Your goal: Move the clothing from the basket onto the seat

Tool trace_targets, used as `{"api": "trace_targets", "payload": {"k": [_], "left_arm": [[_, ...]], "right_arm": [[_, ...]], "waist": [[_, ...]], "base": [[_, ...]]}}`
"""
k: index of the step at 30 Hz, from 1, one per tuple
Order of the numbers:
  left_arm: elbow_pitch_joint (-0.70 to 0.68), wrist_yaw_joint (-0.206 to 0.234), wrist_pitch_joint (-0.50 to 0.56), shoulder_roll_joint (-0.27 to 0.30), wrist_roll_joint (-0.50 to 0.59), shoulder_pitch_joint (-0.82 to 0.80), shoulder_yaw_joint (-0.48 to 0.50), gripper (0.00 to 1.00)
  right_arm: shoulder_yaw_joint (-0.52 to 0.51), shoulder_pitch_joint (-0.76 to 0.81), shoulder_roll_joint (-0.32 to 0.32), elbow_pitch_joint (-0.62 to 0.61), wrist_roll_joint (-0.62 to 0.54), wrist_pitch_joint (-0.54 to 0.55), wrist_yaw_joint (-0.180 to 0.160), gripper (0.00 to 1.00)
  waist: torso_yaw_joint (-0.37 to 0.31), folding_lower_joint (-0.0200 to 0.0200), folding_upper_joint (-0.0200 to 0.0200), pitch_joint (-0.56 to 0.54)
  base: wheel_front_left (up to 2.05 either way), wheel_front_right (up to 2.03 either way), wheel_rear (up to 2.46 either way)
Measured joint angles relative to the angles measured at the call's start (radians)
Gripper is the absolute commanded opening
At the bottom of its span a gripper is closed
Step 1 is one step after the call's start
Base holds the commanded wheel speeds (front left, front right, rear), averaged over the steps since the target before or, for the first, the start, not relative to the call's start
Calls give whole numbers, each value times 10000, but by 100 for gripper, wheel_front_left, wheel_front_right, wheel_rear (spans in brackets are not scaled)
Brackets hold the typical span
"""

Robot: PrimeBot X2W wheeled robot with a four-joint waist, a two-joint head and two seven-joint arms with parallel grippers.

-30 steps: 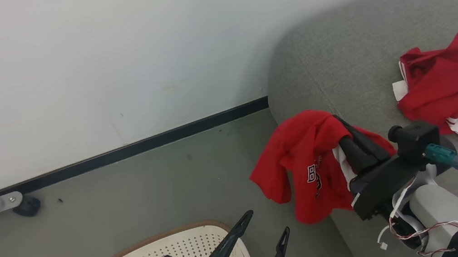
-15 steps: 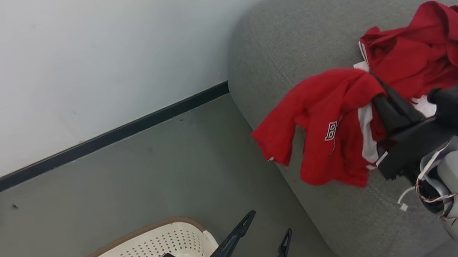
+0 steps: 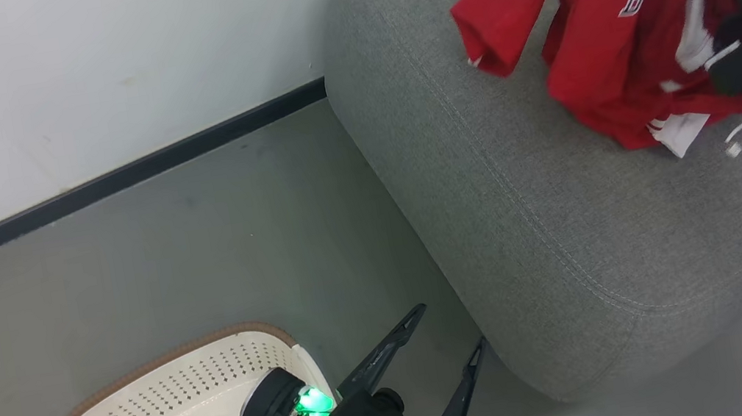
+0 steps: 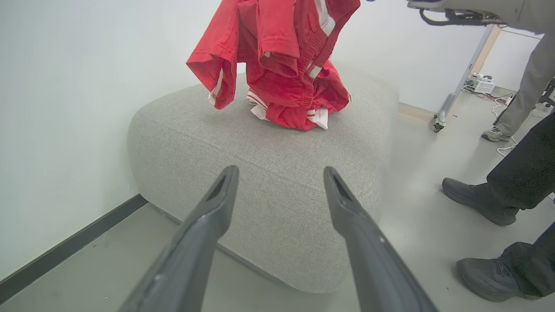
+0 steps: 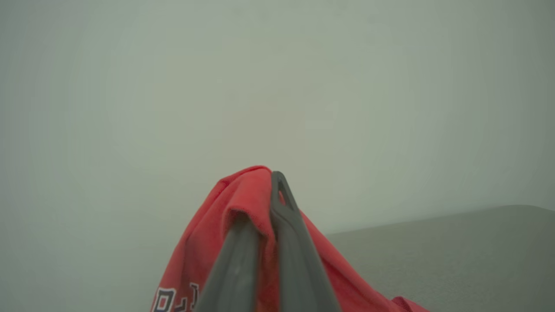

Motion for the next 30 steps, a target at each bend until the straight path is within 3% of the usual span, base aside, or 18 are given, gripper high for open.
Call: {"api": "trace_targets", "payload": {"k": [9,20,30], "left_arm": [[-12,-12,67,-35,58,-374,-234,100],[-117,-86,282,27,150,-888,-330,100],[-121,-94,278,173,155,-1432,-309,100]], "right_arm": [[-991,-1188,-819,600,194,-31,-205,0],[-1333,-1876,-1218,2013,232,-73,-205,0],[-1356,-1777,-880,3363,339,-73,-192,0]], "waist": [[98,0,0,606],[383,1,0,1530],[680,1,0,2275]], "base": [[0,0,0],[0,0,0],[0,0,0]]}}
